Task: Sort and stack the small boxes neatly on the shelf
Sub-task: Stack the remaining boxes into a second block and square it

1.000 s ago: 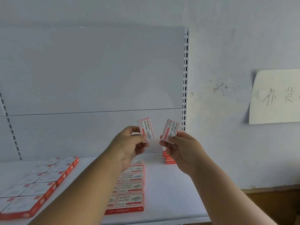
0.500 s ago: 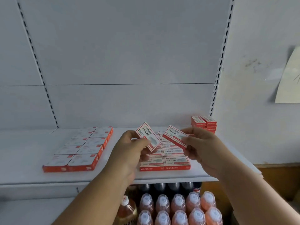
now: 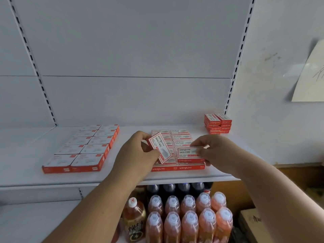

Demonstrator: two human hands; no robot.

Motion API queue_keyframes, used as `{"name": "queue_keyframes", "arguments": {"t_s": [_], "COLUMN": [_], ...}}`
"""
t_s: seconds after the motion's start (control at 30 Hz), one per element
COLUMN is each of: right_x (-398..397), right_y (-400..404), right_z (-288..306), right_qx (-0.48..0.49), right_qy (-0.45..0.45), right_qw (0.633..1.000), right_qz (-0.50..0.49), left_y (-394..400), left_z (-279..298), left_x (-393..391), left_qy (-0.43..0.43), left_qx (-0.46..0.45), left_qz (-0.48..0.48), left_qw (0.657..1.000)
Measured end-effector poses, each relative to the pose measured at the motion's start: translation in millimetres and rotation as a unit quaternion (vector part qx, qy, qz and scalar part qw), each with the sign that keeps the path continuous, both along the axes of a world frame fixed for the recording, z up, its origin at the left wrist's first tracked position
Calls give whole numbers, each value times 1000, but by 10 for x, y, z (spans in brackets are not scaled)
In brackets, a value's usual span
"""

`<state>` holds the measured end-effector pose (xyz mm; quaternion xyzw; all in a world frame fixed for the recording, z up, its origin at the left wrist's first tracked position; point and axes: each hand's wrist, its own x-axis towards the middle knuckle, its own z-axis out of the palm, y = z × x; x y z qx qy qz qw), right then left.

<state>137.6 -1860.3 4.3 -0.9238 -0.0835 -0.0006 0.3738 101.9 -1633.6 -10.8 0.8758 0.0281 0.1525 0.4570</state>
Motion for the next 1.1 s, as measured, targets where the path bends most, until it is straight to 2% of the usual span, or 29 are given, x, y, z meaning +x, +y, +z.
{"name": "queue_keyframes", "arguments": {"t_s": [0.13, 0.23, 0.37, 0.47, 0.8, 0.97, 1.1], "right_x": [-33, -68, -39, -14, -40, -47, -56], "right_y": [-52, -112, -167, -174, -170, -162, -168], "right_z": [-20, -33, -26, -32, -34, -20, -7], "right_qx": [-73, -103, -88, -89, -80, -83, -84], "right_qy": [-21, -30, -39, -36, -56, -58, -62], "right_qw": [997, 994, 994, 994, 993, 993, 993], "right_qz": [24, 37, 43, 52, 60, 59, 59], "left_y": [1, 49, 133, 134, 200, 198, 195], "left_z": [7, 7, 36, 59, 44, -11, -19], "left_x": [-2, 0, 64, 72, 29, 33, 66], "left_qy": [-7, 21, 60, 42, 70, 18, 32], "left_qx": [90, 161, 119, 86, 246, 204, 166], "left_qz": [17, 38, 3, 3, 21, 47, -45], "left_qw": [996, 986, 991, 995, 967, 978, 985]}}
